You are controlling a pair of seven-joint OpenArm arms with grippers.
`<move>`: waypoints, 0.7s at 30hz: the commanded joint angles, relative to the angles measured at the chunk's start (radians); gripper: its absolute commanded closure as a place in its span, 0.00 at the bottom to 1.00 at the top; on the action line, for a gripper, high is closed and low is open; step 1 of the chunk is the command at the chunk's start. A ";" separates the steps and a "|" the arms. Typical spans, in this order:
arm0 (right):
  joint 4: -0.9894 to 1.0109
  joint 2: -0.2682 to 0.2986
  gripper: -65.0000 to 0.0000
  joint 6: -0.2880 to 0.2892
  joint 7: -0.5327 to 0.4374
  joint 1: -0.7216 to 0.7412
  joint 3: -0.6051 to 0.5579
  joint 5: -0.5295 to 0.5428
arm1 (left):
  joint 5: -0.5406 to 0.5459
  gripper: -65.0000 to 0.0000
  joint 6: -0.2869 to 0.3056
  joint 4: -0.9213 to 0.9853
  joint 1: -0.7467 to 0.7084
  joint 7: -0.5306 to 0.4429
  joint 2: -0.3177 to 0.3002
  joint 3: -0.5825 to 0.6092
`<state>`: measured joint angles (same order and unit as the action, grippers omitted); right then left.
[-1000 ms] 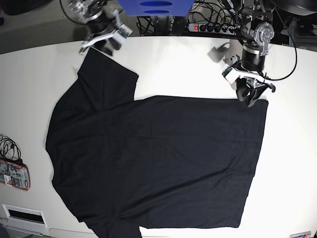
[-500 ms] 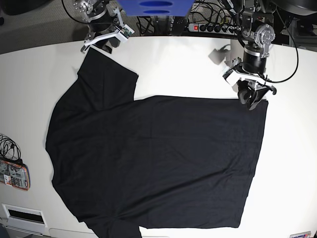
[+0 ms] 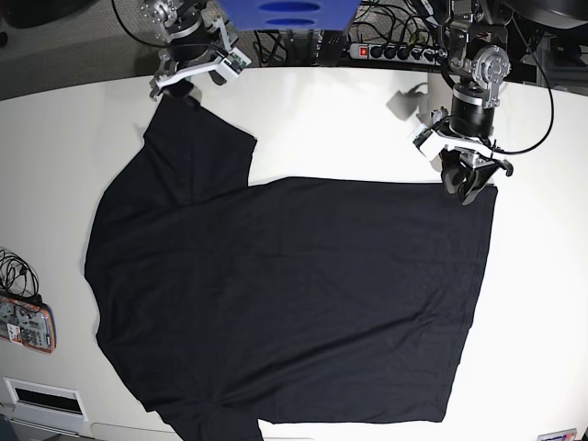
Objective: Fold the T-shirt properly
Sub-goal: 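Grasp the black shirt's shoulder edge with the right gripper, then grasp the shirt's opposite shoulder corner with the left gripper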
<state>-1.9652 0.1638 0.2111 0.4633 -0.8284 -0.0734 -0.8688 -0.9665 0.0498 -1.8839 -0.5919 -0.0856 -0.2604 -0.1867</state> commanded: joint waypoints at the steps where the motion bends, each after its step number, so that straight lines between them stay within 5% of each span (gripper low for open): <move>1: -0.003 0.003 0.30 0.018 0.027 0.001 -0.001 0.000 | 0.002 0.66 -0.018 -0.018 -0.003 -0.006 -0.004 -0.007; 8: -0.001 0.003 0.29 0.032 0.084 0.053 -0.001 0.006 | 0.002 0.66 -0.018 -0.018 -0.003 -0.006 -0.004 -0.010; 14: 0.000 0.003 0.29 0.161 0.190 0.136 -0.001 0.198 | 0.001 0.66 -0.017 -0.018 0.002 -0.006 -0.014 -0.010; 21: 0.014 0.004 0.29 0.176 0.229 0.189 0.007 0.234 | 0.001 0.66 -0.017 -0.018 0.005 -0.009 -0.014 -0.026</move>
<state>-1.9610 0.1665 0.3653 0.6613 -0.6388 -0.0666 -0.6273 -0.9665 0.0532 -1.8839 -0.5873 -0.0849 -0.2665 -0.2085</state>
